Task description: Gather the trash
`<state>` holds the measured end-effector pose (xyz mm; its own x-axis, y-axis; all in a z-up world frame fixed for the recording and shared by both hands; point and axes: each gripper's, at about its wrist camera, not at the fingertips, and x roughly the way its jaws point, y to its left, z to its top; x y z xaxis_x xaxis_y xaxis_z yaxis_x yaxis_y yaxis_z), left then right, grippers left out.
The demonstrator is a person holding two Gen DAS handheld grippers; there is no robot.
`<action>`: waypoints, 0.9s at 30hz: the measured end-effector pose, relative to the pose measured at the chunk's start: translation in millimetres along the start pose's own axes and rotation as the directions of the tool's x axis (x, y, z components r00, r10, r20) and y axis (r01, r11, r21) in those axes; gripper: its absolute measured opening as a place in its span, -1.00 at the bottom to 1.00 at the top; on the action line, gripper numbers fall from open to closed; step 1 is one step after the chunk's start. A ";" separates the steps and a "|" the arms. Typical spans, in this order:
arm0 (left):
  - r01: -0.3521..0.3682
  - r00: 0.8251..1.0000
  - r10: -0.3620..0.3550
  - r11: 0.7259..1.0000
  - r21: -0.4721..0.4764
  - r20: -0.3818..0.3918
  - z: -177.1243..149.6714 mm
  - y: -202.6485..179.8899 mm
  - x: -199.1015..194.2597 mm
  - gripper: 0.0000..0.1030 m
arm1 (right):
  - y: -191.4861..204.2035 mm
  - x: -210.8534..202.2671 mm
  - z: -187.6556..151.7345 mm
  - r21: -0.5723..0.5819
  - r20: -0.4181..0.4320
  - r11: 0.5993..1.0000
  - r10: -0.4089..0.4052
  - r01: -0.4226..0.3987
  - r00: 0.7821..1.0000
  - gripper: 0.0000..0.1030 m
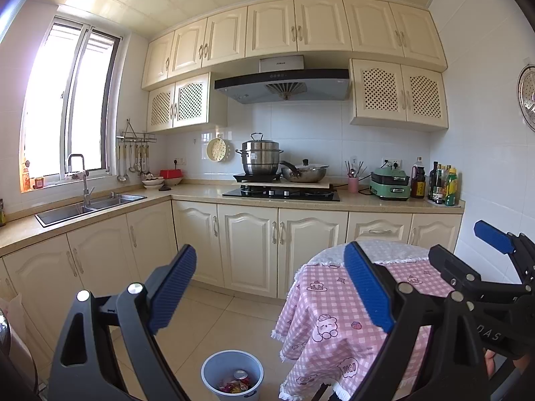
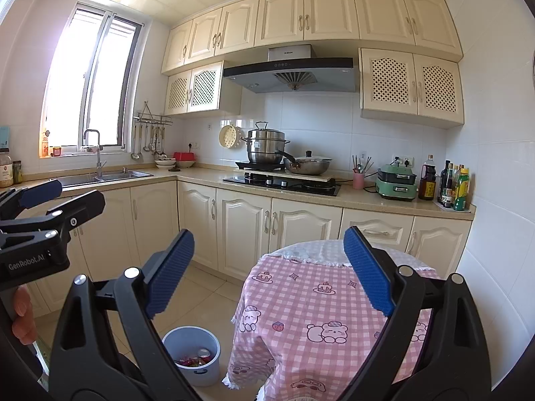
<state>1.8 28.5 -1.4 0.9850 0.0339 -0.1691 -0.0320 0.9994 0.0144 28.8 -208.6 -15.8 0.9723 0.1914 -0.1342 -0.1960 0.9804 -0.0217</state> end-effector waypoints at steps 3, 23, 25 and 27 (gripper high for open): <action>-0.001 1.000 0.001 1.000 -0.001 -0.003 -1.1 0.5 0.0 0.71 | -0.4 0.5 -0.6 -0.002 -0.001 1.000 0.001 -0.001 1.000 0.74; -0.003 1.000 0.003 1.000 -0.001 -0.020 -3.7 2.1 3.0 0.71 | -0.5 1.3 -5.9 -0.004 -0.008 1.000 0.004 -0.004 1.000 0.75; -0.004 1.000 0.004 1.000 0.000 -0.022 -4.6 2.7 3.6 0.71 | -0.5 1.2 -6.2 -0.006 -0.008 1.000 0.003 -0.003 1.000 0.75; -0.004 1.000 0.004 1.000 0.000 -0.025 -3.5 2.5 5.7 0.71 | -0.5 1.6 -7.1 -0.006 -0.009 1.000 0.003 -0.003 1.000 0.75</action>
<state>6.7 31.3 -5.8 0.9804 0.0378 -0.1932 -0.0356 0.9993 0.0148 29.6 -209.2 -23.1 0.9706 0.1936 -0.1429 -0.1994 0.9795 -0.0272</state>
